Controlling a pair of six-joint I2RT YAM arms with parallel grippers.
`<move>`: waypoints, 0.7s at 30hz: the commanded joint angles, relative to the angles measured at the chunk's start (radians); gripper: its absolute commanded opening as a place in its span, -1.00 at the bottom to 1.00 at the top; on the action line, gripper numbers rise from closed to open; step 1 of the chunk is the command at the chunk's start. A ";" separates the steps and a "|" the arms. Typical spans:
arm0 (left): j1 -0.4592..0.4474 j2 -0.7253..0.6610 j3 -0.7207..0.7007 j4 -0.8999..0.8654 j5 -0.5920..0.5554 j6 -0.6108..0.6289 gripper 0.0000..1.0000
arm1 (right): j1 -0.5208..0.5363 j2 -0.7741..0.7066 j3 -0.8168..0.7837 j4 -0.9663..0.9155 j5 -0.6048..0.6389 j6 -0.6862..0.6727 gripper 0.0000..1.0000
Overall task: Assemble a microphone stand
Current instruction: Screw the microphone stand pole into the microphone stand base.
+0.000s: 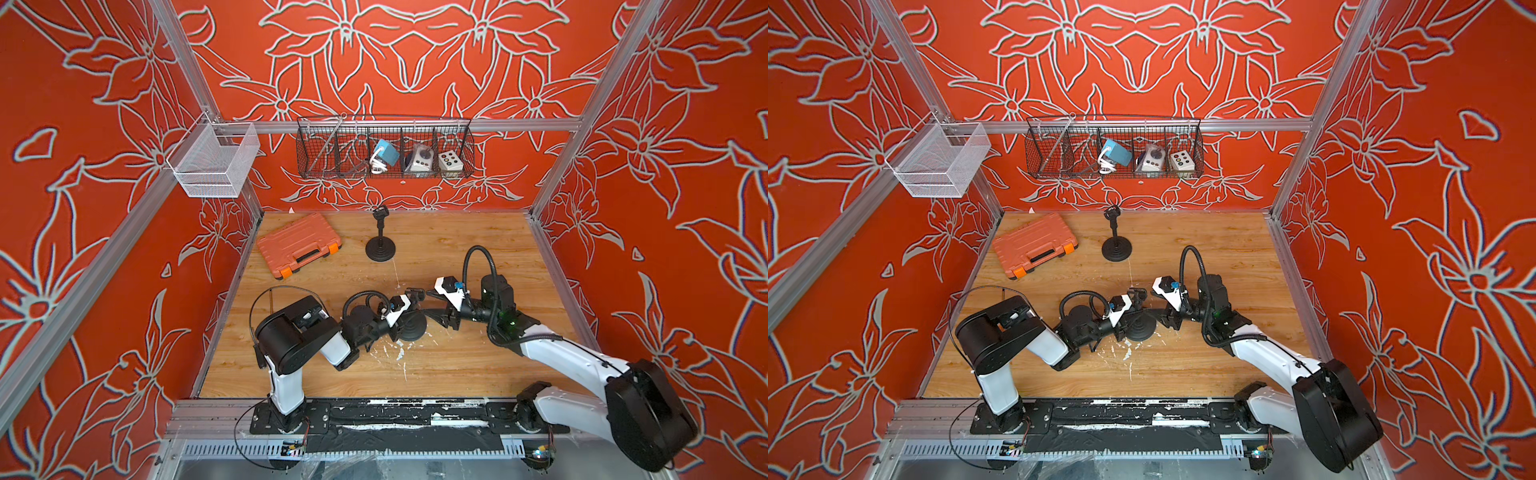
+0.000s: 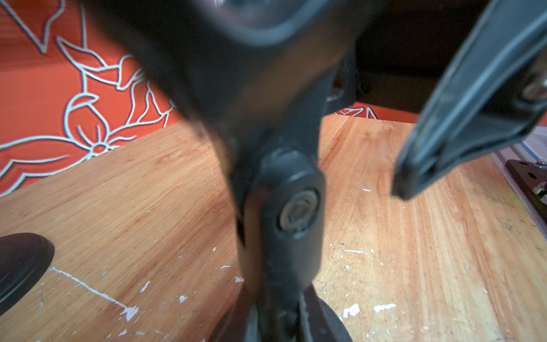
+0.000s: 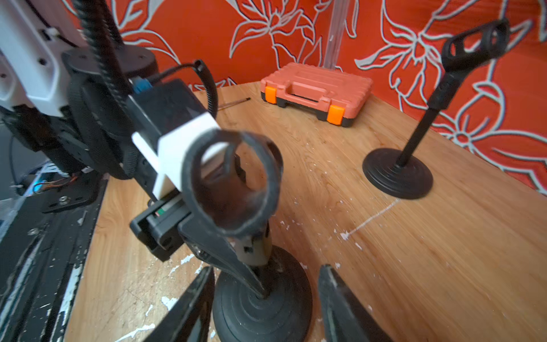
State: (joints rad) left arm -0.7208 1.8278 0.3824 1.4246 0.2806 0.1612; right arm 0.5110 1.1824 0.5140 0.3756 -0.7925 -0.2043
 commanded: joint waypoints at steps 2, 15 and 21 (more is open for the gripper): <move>0.008 0.036 -0.034 -0.113 -0.030 0.036 -0.89 | -0.001 0.081 0.072 -0.034 -0.115 -0.045 0.12; 0.003 0.057 -0.033 -0.087 -0.035 0.017 -0.85 | 0.093 0.148 0.004 0.241 0.134 0.141 -0.10; 0.001 0.057 -0.034 -0.082 -0.041 0.014 -0.80 | 0.149 0.142 -0.033 0.272 0.267 0.154 -0.42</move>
State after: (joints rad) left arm -0.7212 1.8439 0.3790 1.4555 0.2756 0.1532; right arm 0.6411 1.3258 0.5064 0.5884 -0.6258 -0.0608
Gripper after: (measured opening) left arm 0.157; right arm 0.311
